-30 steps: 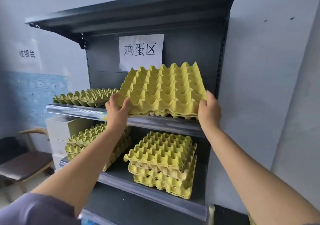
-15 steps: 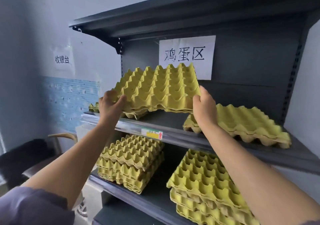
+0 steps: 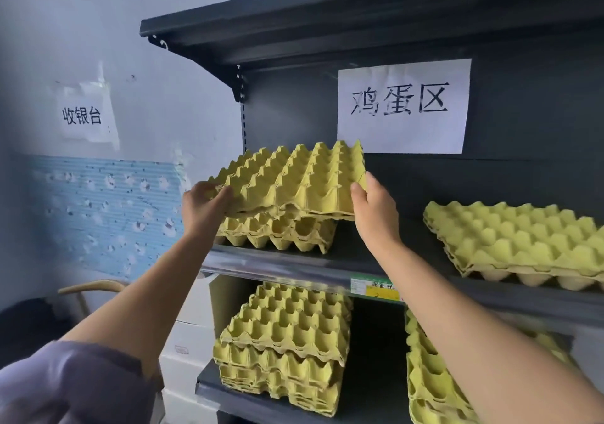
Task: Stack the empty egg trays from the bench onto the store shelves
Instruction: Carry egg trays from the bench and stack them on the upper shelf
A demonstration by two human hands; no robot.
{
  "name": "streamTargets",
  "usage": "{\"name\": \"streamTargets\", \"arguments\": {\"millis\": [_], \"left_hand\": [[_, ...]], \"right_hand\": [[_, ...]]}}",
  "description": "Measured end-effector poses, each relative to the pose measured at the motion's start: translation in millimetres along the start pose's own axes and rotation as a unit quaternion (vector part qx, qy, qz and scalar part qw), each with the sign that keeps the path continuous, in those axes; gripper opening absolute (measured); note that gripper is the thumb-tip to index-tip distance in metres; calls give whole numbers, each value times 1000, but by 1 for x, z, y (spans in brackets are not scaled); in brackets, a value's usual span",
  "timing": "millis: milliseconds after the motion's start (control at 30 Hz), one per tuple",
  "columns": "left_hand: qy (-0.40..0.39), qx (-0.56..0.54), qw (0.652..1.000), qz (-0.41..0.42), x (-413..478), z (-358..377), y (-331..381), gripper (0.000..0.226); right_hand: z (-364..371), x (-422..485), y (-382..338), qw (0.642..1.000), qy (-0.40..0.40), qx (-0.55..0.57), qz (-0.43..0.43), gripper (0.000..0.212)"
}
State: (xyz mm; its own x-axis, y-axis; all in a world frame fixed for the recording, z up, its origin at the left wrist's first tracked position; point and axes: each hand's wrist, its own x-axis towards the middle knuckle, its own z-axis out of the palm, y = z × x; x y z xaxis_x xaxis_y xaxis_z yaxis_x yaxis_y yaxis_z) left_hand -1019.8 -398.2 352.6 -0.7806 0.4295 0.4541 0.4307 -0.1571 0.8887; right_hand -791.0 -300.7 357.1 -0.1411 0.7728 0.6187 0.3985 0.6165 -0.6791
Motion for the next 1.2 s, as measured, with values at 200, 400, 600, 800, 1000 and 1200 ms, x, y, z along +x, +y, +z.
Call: {"name": "streamTargets", "arguments": {"millis": [200, 400, 600, 800, 1000, 1200], "left_hand": [[36, 24, 999, -12, 33, -10, -24, 54], [6, 28, 999, -35, 52, -3, -50, 43], [-22, 71, 997, -27, 74, 3, -68, 44], [-28, 92, 995, -37, 80, 6, -79, 50], [-38, 125, 991, -28, 79, 3, -83, 48], [-6, 207, 977, 53, 66, -2, -66, 35]], "right_hand": [[40, 6, -7, 999, -23, -29, 5, 45], [69, 10, -4, 997, -3, -71, 26, 43], [92, 11, 4, 989, 19, -142, 42, 46], [103, 5, 11, 994, 10, -94, 58, 47], [103, 9, 14, 995, 1, -82, 62, 51], [92, 4, 9, 987, 26, -158, 14, 49]]}}
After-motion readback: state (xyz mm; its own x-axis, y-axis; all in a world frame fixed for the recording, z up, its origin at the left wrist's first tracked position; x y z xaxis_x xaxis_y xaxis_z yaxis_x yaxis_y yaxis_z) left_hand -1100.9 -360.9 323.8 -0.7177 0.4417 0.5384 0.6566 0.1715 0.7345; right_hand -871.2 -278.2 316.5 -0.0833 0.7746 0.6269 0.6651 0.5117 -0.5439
